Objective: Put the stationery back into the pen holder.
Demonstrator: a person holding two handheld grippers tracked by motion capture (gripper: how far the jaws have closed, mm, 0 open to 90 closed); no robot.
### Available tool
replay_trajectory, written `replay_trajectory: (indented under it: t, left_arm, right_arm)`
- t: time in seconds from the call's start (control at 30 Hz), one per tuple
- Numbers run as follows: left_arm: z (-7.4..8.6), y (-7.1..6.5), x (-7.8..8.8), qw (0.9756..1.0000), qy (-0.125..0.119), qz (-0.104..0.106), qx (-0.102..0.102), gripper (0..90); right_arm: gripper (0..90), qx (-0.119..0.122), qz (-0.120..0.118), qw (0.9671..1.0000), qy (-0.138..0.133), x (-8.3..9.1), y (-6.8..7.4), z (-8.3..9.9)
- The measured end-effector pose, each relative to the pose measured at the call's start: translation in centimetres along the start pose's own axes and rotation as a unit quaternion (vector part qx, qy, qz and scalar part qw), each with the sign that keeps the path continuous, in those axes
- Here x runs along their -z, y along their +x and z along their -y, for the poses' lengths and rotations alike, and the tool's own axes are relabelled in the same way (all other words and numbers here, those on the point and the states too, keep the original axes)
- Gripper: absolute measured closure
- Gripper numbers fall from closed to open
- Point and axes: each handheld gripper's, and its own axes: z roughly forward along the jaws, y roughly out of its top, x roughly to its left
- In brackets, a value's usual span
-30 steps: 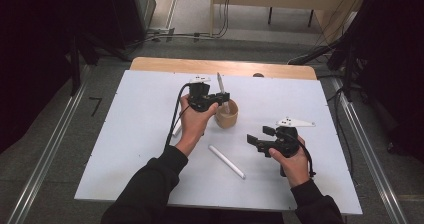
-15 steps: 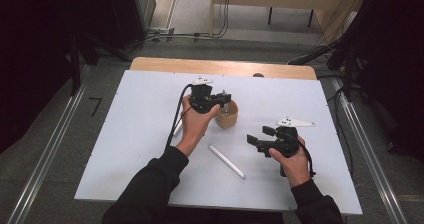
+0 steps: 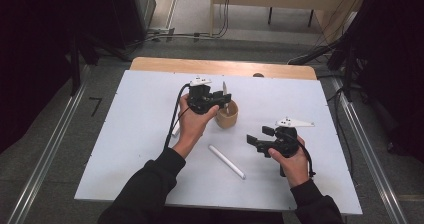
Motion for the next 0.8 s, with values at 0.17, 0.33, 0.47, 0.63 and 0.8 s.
replay_trajectory:
  t: [0.17,0.33,0.47,0.63,0.8]
  left_arm:
    - [0.3,0.1,0.8,1.0,-0.003,0.002,-0.001,56.1]
    - [0.8,0.6,2.1,1.0,-0.003,0.004,0.005,52.3]
    - [1.0,1.0,3.3,1.0,-0.002,0.005,0.007,47.8]
    - [1.6,1.7,4.6,1.0,-0.001,-0.008,0.002,39.8]
    - [2.2,2.7,5.4,0.9997,-0.004,-0.025,0.006,32.6]
  right_arm:
    - [17.6,0.0,0.0,1.0,0.002,-0.1,0.1,0.1]
    - [17.6,0.002,-0.002,1.0,0.002,-0.2,0.2,0.1]
    - [17.6,0.002,0.0,1.0,0.005,-0.3,0.3,0.1]
    - [17.6,0.002,0.0,1.0,0.005,-0.4,0.4,0.2]
    - [17.6,0.002,0.0,1.0,0.006,-0.4,0.4,0.2]
